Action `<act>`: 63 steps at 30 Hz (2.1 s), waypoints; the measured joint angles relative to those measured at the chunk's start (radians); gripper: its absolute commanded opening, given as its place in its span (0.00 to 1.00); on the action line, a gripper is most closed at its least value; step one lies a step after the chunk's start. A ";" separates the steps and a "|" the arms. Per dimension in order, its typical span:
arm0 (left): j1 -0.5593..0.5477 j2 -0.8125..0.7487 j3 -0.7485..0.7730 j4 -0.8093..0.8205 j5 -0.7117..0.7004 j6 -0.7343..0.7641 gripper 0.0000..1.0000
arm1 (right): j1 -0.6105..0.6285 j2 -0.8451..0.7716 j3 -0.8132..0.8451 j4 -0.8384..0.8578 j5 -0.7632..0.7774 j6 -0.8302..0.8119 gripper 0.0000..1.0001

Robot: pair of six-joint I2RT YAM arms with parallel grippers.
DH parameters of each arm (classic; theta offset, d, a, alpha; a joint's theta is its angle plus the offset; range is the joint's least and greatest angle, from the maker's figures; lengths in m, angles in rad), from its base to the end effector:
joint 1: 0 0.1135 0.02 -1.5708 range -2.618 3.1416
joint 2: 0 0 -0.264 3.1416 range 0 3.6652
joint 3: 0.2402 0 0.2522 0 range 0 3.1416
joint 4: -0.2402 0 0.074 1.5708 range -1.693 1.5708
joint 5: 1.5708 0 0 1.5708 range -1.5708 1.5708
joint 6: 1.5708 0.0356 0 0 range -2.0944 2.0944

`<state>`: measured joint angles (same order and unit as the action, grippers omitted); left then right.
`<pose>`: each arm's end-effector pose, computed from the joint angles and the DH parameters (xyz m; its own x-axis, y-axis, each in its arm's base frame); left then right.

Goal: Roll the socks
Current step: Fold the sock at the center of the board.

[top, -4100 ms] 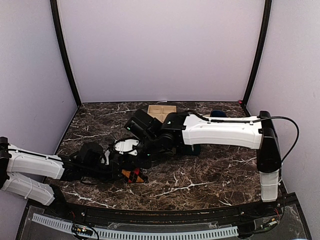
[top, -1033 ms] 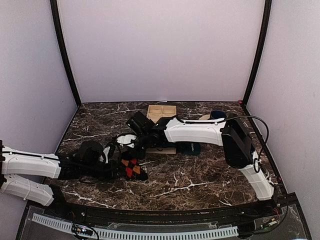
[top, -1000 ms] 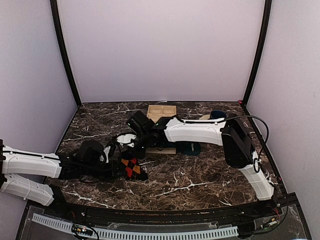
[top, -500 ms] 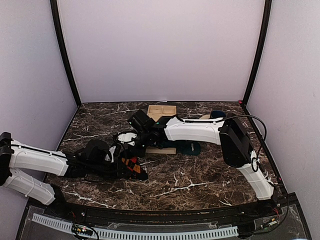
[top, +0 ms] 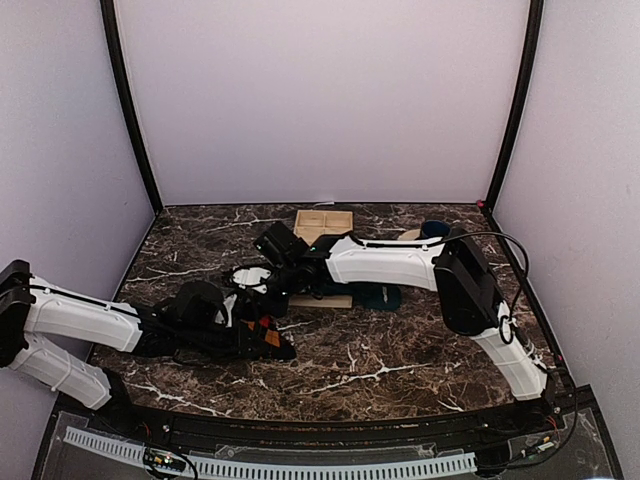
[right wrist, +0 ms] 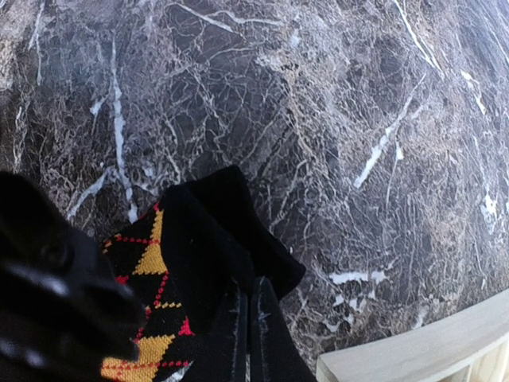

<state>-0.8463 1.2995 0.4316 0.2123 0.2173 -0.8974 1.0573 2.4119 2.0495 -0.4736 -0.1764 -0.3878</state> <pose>0.1530 -0.1845 0.1534 -0.9121 -0.1211 -0.3916 0.2108 0.6807 -0.7016 0.2599 0.4736 0.1778 0.0087 -0.7424 -0.6699 -0.9852 0.1084 -0.1330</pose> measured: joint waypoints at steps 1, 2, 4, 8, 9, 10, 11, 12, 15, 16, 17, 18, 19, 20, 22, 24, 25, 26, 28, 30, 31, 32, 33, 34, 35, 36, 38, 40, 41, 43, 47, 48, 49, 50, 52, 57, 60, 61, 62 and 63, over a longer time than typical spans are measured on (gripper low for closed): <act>0.000 0.002 0.000 0.000 0.000 0.000 0.12 | 0.000 0.003 0.000 0.001 -0.002 0.000 0.00; -0.001 0.003 0.000 0.000 0.000 0.000 0.12 | 0.000 0.004 0.000 0.002 -0.003 0.001 0.00; -0.001 0.008 0.000 0.000 0.000 -0.001 0.12 | 0.000 0.010 0.000 0.002 -0.004 0.001 0.00; -0.001 0.021 0.000 0.003 -0.001 -0.001 0.12 | 0.000 0.014 0.002 0.002 -0.006 0.002 0.01; -0.001 0.023 -0.001 0.004 -0.001 -0.001 0.12 | 0.000 0.016 0.005 0.002 -0.006 0.002 0.03; -0.002 0.026 -0.002 0.007 -0.001 -0.003 0.12 | 0.000 0.018 0.007 0.001 -0.007 0.002 0.05; -0.003 0.029 -0.002 0.011 -0.001 -0.004 0.12 | 0.000 0.020 0.012 -0.001 -0.007 0.002 0.09; -0.003 0.032 -0.002 0.013 -0.001 -0.004 0.12 | 0.000 0.024 0.017 -0.001 -0.008 0.002 0.12; -0.004 0.043 -0.003 0.022 -0.002 -0.005 0.12 | 0.001 0.028 0.021 -0.003 -0.008 0.001 0.23; -0.005 0.047 -0.004 0.024 -0.002 -0.005 0.12 | 0.002 0.030 0.023 -0.003 -0.007 0.000 0.25; -0.005 0.050 -0.005 0.026 -0.002 -0.005 0.12 | 0.002 0.031 0.024 -0.003 -0.006 0.000 0.27; -0.005 0.052 -0.007 0.026 -0.002 -0.006 0.12 | 0.002 0.032 0.024 -0.005 -0.005 0.004 0.29; -0.005 0.052 -0.008 0.026 -0.003 -0.006 0.12 | 0.003 0.032 0.024 -0.004 -0.004 0.002 0.30; -0.005 0.053 -0.010 0.026 -0.005 -0.006 0.12 | 0.003 0.032 0.024 -0.004 -0.003 0.002 0.31; -0.005 0.052 -0.011 0.026 -0.009 -0.008 0.12 | 0.003 0.032 0.025 -0.003 -0.002 0.002 0.34; -0.005 0.052 -0.014 0.026 -0.013 -0.009 0.12 | 0.003 0.032 0.026 -0.003 -0.002 0.002 0.39; -0.005 0.052 -0.016 0.026 -0.017 -0.010 0.12 | 0.003 0.032 0.026 -0.003 -0.002 0.002 0.40; -0.005 0.052 -0.018 0.026 -0.018 -0.012 0.12 | 0.003 0.032 0.026 -0.003 -0.002 0.003 0.42; -0.005 0.052 -0.023 0.025 -0.022 -0.015 0.12 | 0.003 0.032 0.026 -0.001 0.002 0.004 0.45; -0.005 0.052 -0.029 0.025 -0.024 -0.016 0.12 | 0.003 0.032 0.026 0.001 0.007 0.003 0.47; -0.005 0.052 -0.031 0.025 -0.024 -0.019 0.12 | 0.003 0.032 0.026 0.002 0.010 0.006 0.49; -0.005 0.052 -0.034 0.026 -0.025 -0.020 0.12 | 0.003 0.032 0.026 0.003 0.015 0.005 0.50; -0.005 0.052 -0.037 0.026 -0.025 -0.023 0.12 | 0.003 0.032 0.026 0.003 0.017 0.005 0.51; -0.005 0.052 -0.041 0.026 -0.025 -0.024 0.12 | 0.000 0.032 0.026 0.003 0.019 0.005 0.52; -0.005 0.052 -0.044 0.026 -0.026 -0.026 0.12 | -0.002 0.032 0.026 0.003 0.020 0.005 0.52; -0.005 0.052 -0.047 0.026 -0.026 -0.027 0.12 | -0.003 0.032 0.026 0.004 0.021 0.005 0.53; -0.005 0.050 -0.050 0.026 -0.027 -0.028 0.12 | -0.005 0.032 0.026 0.008 0.024 0.005 0.53; -0.005 0.048 -0.050 0.026 -0.027 -0.029 0.11 | -0.008 0.032 0.026 0.013 0.025 0.007 0.53; -0.005 0.047 -0.051 0.026 -0.027 -0.030 0.11 | -0.009 0.032 0.026 0.017 0.027 0.008 0.53; -0.005 0.046 -0.053 0.026 -0.027 -0.030 0.11 | -0.013 0.032 0.026 0.026 0.030 0.009 0.54; -0.005 0.041 -0.055 0.026 -0.027 -0.031 0.10 | -0.020 0.032 0.026 0.037 0.042 0.014 0.54; -0.005 0.040 -0.056 0.026 -0.027 -0.031 0.10 | -0.021 0.032 0.028 0.038 0.044 0.015 0.54; -0.005 0.039 -0.057 0.026 -0.027 -0.031 0.09 | -0.022 0.032 0.031 0.037 0.046 0.016 0.55; -0.005 0.037 -0.060 0.026 -0.027 -0.031 0.09 | -0.023 0.032 0.036 0.037 0.048 0.019 0.55; -0.005 0.027 -0.068 0.026 -0.026 -0.032 0.09 | -0.024 0.032 0.050 0.037 0.053 0.021 0.55; -0.005 -0.001 -0.079 0.018 -0.024 -0.034 0.09 | -0.024 0.032 0.069 0.051 0.072 0.025 0.56; -0.005 -0.016 -0.079 0.016 -0.024 -0.034 0.09 | -0.025 0.032 0.069 0.058 0.090 0.027 0.57; -0.005 -0.023 -0.079 0.013 -0.024 -0.034 0.09 | -0.025 0.032 0.070 0.060 0.096 0.028 0.57; -0.005 -0.028 -0.079 0.010 -0.024 -0.034 0.09 | -0.026 0.032 0.070 0.062 0.100 0.030 0.57; -0.005 -0.035 -0.079 0.005 -0.024 -0.034 0.09 | -0.027 0.032 0.069 0.065 0.103 0.031 0.57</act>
<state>-0.8513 1.2640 0.3523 0.2169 0.1932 -0.9310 1.0298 2.4439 2.1189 -0.4084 -0.0734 -0.3569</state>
